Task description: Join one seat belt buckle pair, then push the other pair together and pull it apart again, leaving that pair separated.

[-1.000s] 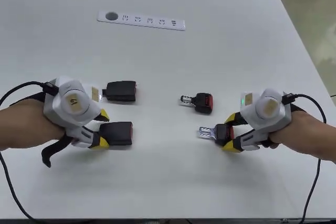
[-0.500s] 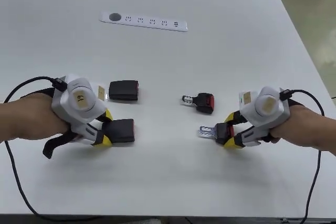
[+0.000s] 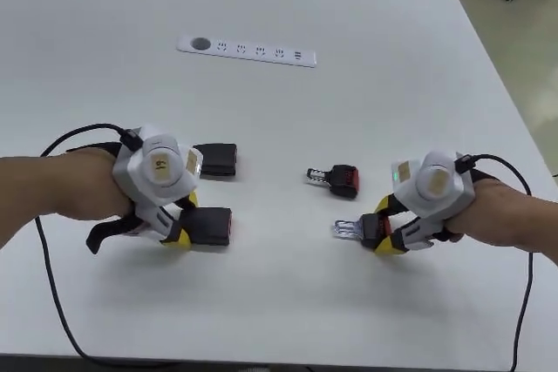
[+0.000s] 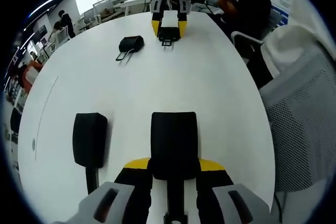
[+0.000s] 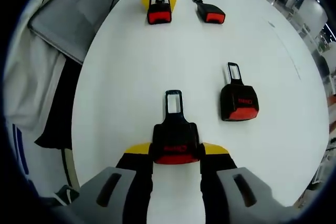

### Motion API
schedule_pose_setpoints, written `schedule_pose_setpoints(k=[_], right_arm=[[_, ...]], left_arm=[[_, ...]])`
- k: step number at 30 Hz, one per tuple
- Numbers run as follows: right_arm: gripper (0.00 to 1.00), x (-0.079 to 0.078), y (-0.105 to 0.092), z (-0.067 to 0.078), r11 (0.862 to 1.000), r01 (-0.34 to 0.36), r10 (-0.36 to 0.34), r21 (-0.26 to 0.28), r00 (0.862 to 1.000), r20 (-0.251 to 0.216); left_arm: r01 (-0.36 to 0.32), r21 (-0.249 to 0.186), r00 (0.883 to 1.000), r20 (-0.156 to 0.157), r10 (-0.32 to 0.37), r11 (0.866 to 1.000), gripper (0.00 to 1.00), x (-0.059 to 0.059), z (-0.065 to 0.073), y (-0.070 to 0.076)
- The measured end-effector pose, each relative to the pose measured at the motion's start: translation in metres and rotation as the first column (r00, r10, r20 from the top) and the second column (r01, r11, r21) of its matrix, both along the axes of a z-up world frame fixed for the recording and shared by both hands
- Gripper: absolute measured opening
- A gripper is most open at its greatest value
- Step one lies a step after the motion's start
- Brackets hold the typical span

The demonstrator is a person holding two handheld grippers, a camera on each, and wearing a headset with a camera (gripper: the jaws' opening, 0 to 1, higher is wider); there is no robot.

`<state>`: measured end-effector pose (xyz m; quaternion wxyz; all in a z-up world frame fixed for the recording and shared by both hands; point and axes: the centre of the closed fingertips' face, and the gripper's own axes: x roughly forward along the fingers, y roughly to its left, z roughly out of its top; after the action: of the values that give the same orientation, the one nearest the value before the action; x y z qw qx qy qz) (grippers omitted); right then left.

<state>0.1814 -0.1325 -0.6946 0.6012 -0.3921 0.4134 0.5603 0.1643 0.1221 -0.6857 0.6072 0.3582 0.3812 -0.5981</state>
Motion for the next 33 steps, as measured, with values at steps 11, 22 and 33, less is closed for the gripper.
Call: schedule_pose_setpoints(k=[11,22,33], right_arm=[[0.33,-0.007,0.044,0.002,0.996,0.030,-0.029,0.080,1.000,-0.009],[0.33,-0.010,0.093,0.001,0.992,-0.003,0.004,0.127,1.000,-0.006],[0.33,-0.013,0.136,0.001,0.987,-0.032,0.033,0.155,0.999,-0.001]], left_arm=[[0.017,0.012,1.000,0.001,-0.017,1.000,0.33,0.002,-0.004,0.001],[0.012,0.008,1.000,0.000,-0.012,1.000,0.33,0.005,-0.007,0.004],[-0.002,0.001,1.000,0.001,0.002,1.000,0.33,0.007,-0.009,0.004]])
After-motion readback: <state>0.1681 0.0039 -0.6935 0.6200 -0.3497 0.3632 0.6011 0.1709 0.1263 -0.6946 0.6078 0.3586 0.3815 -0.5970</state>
